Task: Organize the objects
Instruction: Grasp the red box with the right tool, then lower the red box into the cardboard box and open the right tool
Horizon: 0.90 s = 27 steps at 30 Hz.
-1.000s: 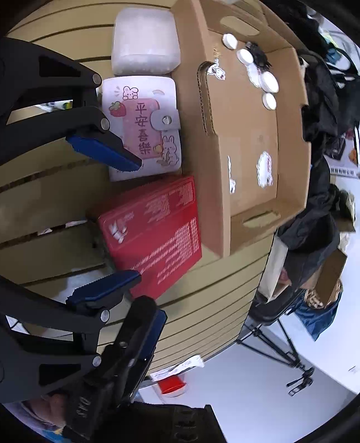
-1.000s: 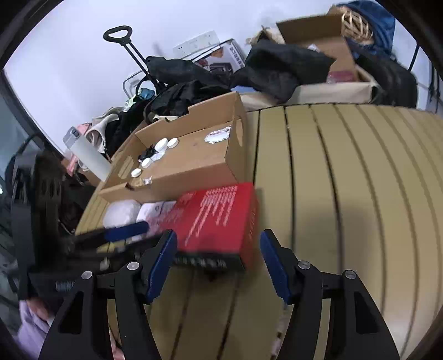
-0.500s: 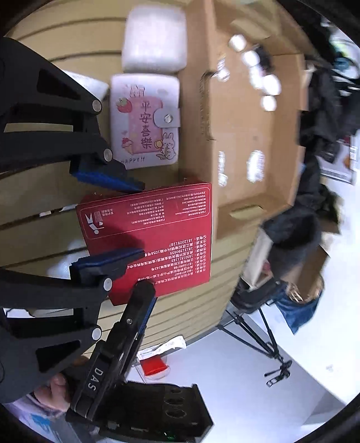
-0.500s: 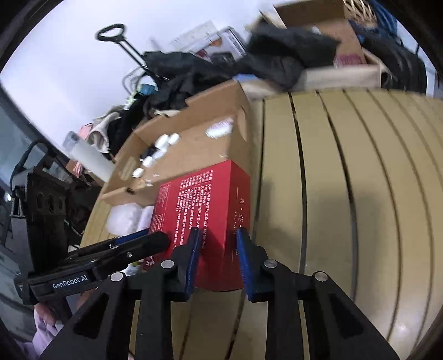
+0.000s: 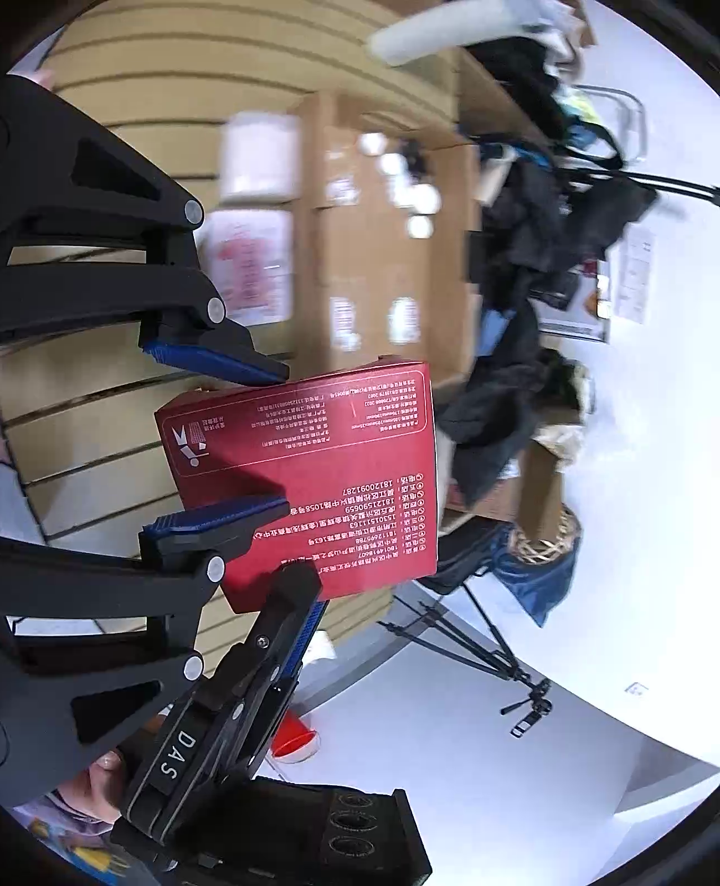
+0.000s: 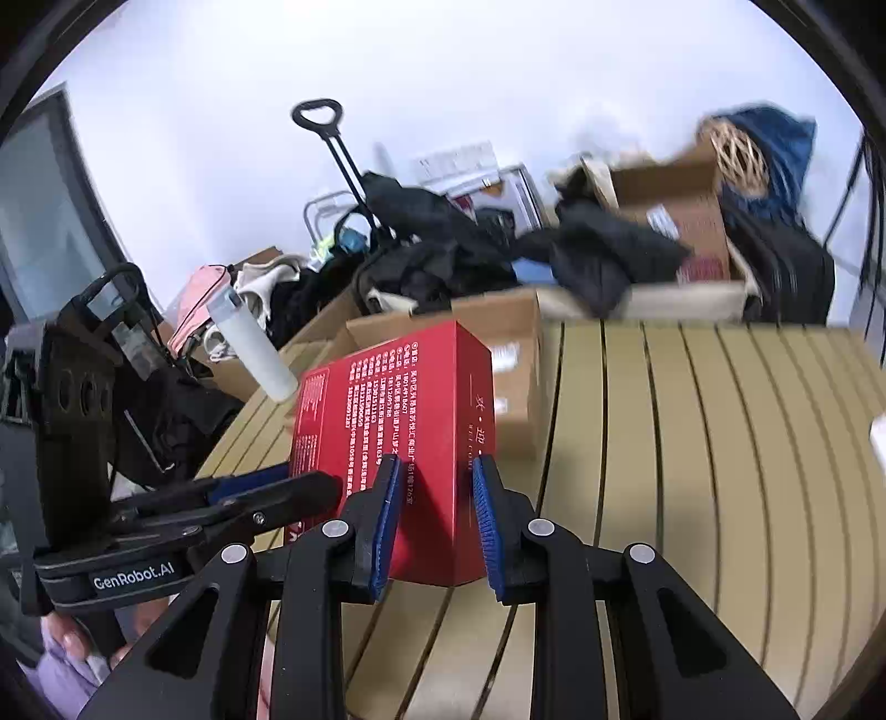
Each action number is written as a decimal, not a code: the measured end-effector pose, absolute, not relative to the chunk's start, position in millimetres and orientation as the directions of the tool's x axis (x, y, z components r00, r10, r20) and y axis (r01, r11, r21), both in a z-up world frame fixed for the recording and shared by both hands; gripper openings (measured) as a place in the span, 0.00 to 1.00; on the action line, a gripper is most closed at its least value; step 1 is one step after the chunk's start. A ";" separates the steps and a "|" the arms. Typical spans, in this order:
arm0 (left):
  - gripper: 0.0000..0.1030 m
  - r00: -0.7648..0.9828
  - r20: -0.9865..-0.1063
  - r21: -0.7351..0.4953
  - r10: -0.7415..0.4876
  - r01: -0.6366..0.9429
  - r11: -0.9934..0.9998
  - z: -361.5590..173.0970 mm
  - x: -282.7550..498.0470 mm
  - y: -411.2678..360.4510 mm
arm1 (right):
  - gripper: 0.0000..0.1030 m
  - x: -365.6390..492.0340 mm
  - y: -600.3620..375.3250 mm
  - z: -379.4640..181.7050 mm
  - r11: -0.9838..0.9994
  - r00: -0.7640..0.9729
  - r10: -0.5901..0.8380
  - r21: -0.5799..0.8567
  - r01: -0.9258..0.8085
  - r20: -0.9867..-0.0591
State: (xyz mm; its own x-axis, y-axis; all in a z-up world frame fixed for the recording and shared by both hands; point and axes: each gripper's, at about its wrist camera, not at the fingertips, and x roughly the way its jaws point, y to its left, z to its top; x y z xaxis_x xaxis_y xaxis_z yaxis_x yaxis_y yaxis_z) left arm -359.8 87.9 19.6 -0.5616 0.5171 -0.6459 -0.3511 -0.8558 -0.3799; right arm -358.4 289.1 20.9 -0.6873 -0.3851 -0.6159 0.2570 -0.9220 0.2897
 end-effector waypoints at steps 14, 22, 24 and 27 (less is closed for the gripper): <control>0.35 -0.512 -0.738 -0.345 0.440 -0.274 -0.898 14.5 -552.8 81.4 | 0.28 -550.5 268.7 34.7 -0.913 -0.599 -0.408 0.301 0.275 -0.689; 0.35 -0.384 -0.836 -0.349 0.391 -0.177 -0.920 -92.0 -619.8 86.3 | 0.28 -640.3 264.3 -72.0 -0.926 -0.435 -0.377 0.334 0.174 -0.818; 0.35 -0.355 -0.850 -0.351 0.390 -0.170 -0.921 -111.4 -627.7 90.4 | 0.28 -649.3 263.4 -91.8 -0.938 -0.410 -0.346 0.305 0.162 -0.844; 0.36 -0.326 -0.863 -0.341 0.386 -0.188 -0.921 -129.6 -632.5 98.0 | 0.28 -655.2 262.3 -108.8 -0.956 -0.401 -0.292 0.247 0.161 -0.868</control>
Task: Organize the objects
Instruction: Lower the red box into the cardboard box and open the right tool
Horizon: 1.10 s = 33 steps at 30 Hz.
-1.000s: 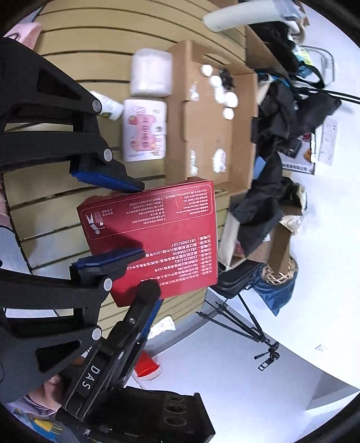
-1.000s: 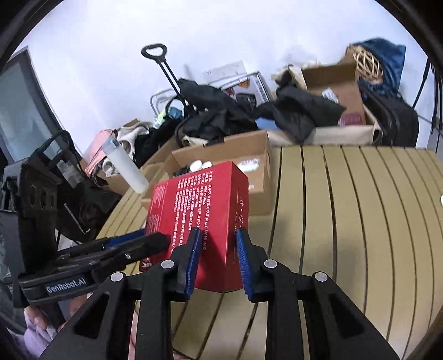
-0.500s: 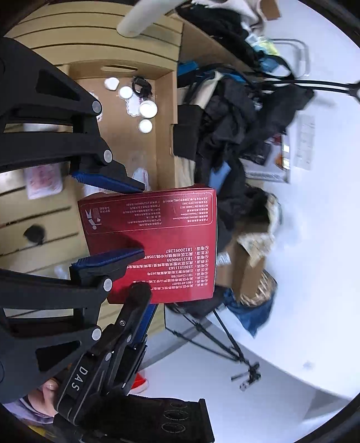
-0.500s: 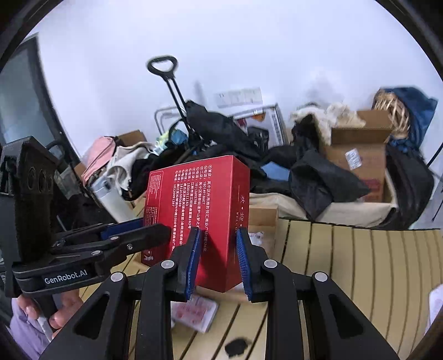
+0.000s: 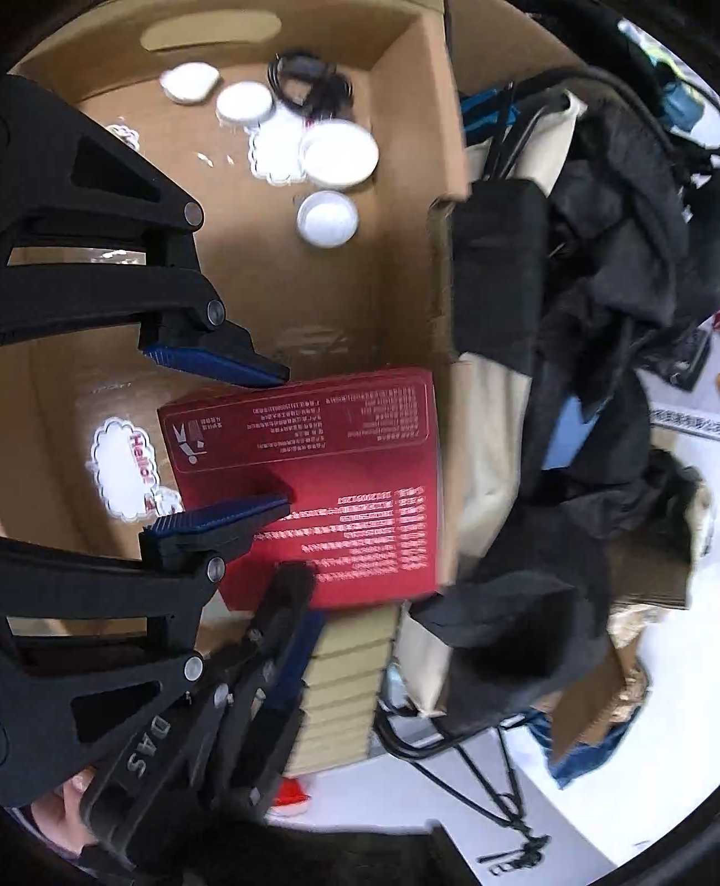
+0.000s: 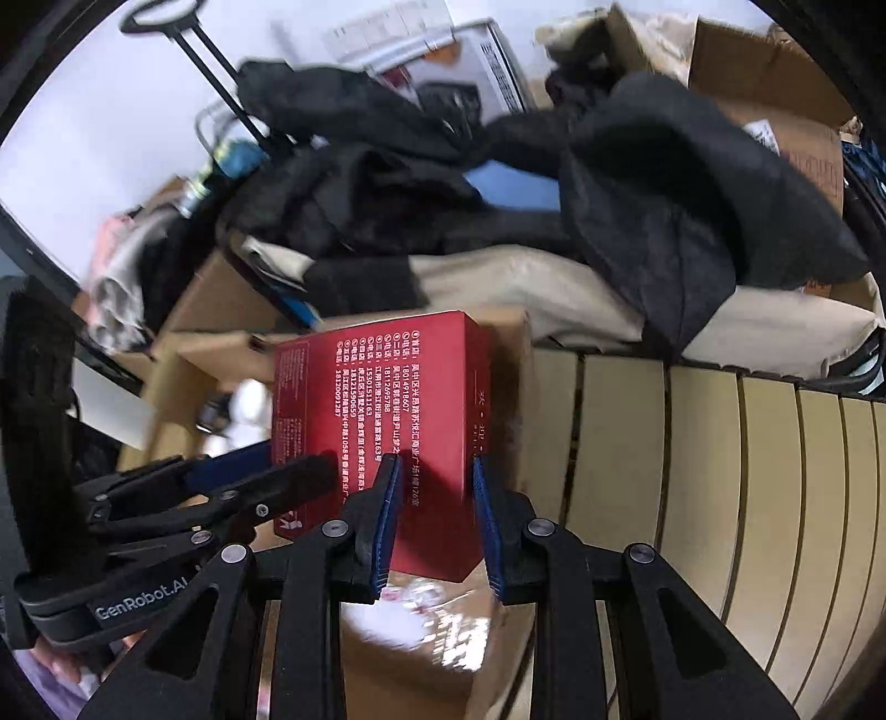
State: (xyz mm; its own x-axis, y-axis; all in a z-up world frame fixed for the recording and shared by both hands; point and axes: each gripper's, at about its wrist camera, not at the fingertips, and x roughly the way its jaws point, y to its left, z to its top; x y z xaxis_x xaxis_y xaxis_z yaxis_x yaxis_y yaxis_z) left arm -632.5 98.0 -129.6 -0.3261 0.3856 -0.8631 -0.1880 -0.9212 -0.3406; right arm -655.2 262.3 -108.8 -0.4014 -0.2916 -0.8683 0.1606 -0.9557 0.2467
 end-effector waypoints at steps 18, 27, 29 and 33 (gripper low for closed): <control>0.97 -0.518 -0.839 -0.137 0.167 -0.095 -0.986 -42.0 -586.1 56.5 | 0.84 -614.0 247.0 -28.6 -0.978 -0.493 -0.136 0.037 0.206 -0.859; 1.00 -0.589 -0.800 -0.045 0.116 -0.133 -0.990 43.3 -488.8 52.9 | 0.94 -524.1 267.5 61.1 -0.985 -0.590 -0.123 0.028 0.169 -0.798; 1.00 -0.620 -0.776 -0.034 0.120 -0.149 -0.988 59.7 -462.6 52.5 | 0.94 -502.5 266.0 77.1 -0.984 -0.615 -0.125 0.018 0.178 -0.779; 1.00 -0.671 -0.730 -0.020 0.134 -0.175 -0.984 76.9 -408.8 53.7 | 0.94 -448.8 264.4 97.1 -0.984 -0.668 -0.132 0.015 0.178 -0.733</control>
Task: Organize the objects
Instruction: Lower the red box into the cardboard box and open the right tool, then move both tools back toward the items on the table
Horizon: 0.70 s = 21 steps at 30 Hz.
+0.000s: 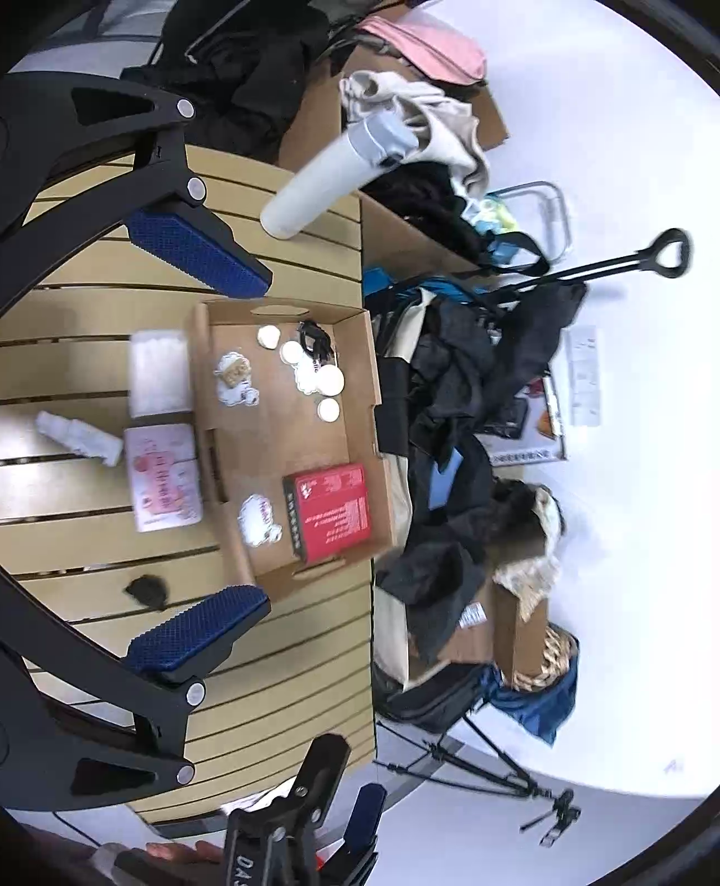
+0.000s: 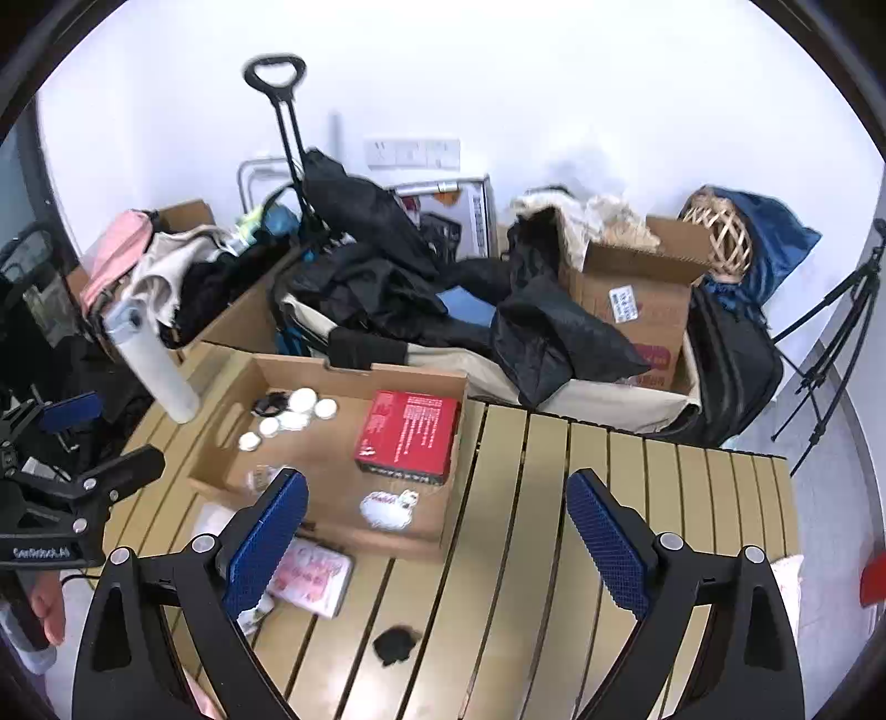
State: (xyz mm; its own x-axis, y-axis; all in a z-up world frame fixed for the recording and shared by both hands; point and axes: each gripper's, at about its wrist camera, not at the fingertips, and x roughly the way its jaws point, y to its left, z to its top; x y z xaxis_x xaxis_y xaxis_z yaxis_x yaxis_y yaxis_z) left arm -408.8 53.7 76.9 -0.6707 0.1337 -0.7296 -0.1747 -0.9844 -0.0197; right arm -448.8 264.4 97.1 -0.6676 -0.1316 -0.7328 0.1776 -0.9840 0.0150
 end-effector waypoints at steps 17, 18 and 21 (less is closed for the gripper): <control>1.00 -0.775 -0.613 0.032 0.152 -0.217 -0.976 -3.4 -161.7 62.9 | 0.94 -199.6 270.6 1.9 -0.979 -0.749 -0.173 0.029 0.202 -0.640; 1.00 -0.772 -0.614 0.019 0.163 -0.221 -0.975 -8.5 -150.4 62.5 | 0.94 -187.1 270.6 -6.3 -0.979 -0.744 -0.175 0.033 0.202 -0.644; 1.00 -0.767 -0.619 0.011 0.167 -0.221 -0.975 -32.4 -117.1 60.4 | 0.94 -151.8 270.3 -31.6 -0.978 -0.725 -0.187 0.053 0.204 -0.663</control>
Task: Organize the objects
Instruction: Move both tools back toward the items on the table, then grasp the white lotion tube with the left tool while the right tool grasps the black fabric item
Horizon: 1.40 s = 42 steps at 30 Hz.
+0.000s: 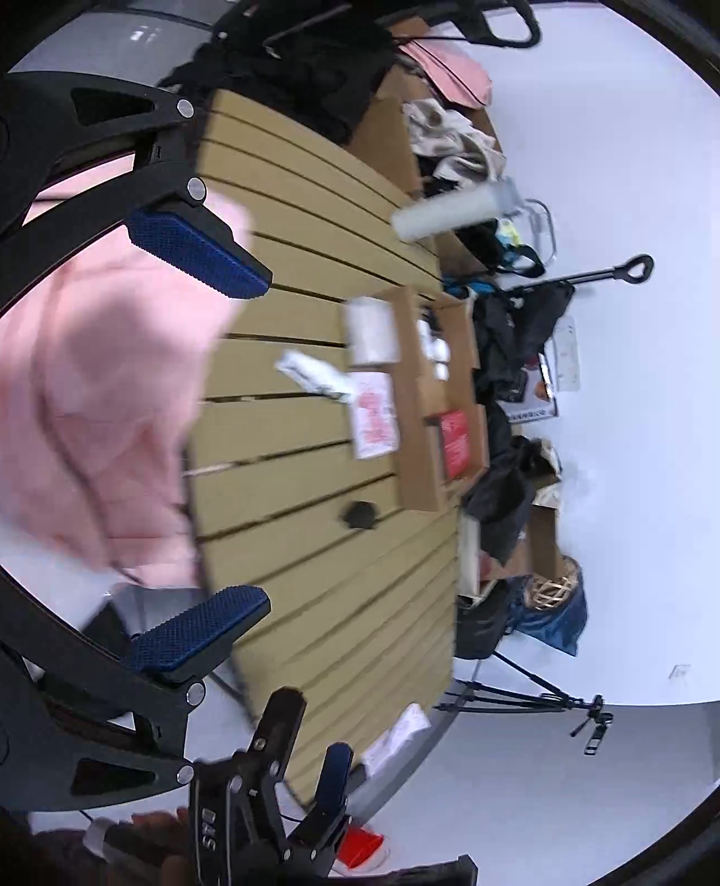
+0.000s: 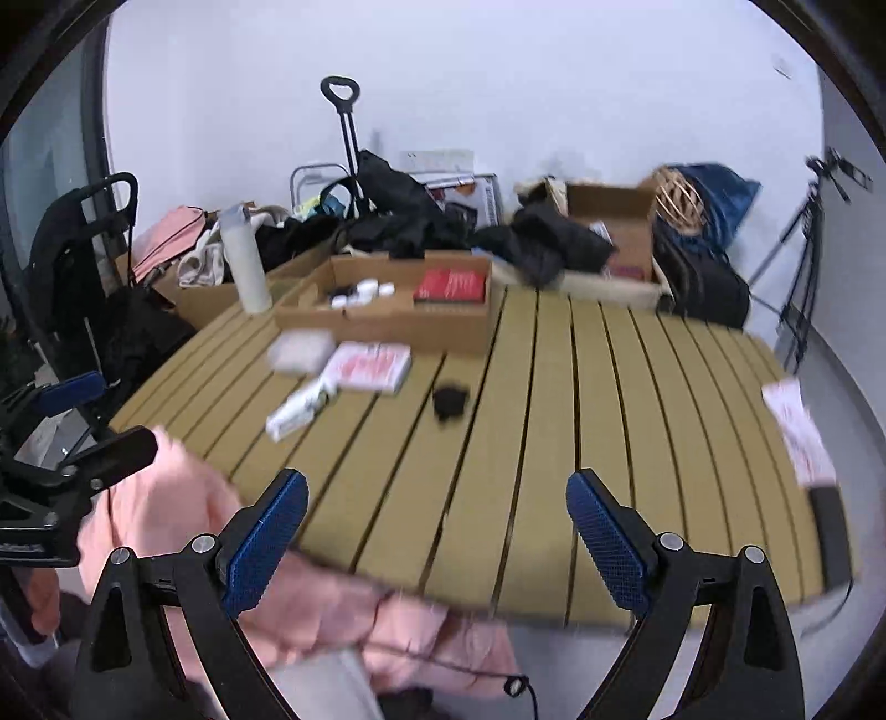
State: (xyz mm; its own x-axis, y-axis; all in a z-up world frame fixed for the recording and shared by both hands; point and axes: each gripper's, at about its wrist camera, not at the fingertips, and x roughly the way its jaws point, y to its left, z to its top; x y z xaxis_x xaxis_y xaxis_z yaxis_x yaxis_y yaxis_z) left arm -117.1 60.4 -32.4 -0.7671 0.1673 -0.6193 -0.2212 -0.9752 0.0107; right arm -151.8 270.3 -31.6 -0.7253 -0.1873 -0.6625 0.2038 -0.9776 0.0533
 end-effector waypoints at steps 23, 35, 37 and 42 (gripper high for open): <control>1.00 -0.677 -0.704 -0.048 0.213 -0.253 -0.966 -87.4 -144.5 59.3 | 0.89 -147.0 267.4 -87.4 -0.954 -0.616 -0.293 0.177 0.243 -0.731; 0.78 -0.553 -0.816 -0.066 0.170 -0.203 -0.977 -128.5 -327.2 48.7 | 0.63 -308.8 259.7 -120.1 -0.957 -0.585 -0.287 0.196 0.216 -0.758; 0.75 -0.523 -0.837 -0.071 0.161 -0.189 -0.979 -139.0 -352.0 47.4 | 0.61 -340.6 256.1 -129.5 -0.960 -0.580 -0.274 0.188 0.206 -0.767; 0.35 -0.442 -0.877 -0.103 0.189 -0.210 -0.972 -159.1 -379.0 47.1 | 0.44 -399.1 252.6 -152.7 -0.971 -0.569 -0.238 0.175 0.163 -0.787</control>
State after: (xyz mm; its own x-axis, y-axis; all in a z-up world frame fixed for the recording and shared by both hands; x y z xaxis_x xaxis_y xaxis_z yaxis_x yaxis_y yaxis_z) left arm -379.0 47.1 -159.1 -0.4420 0.1885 -0.8770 -0.2095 -0.9723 -0.1034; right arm -399.1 252.6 -152.7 -0.5689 -0.2378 -0.7873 0.1631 -0.9709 0.1754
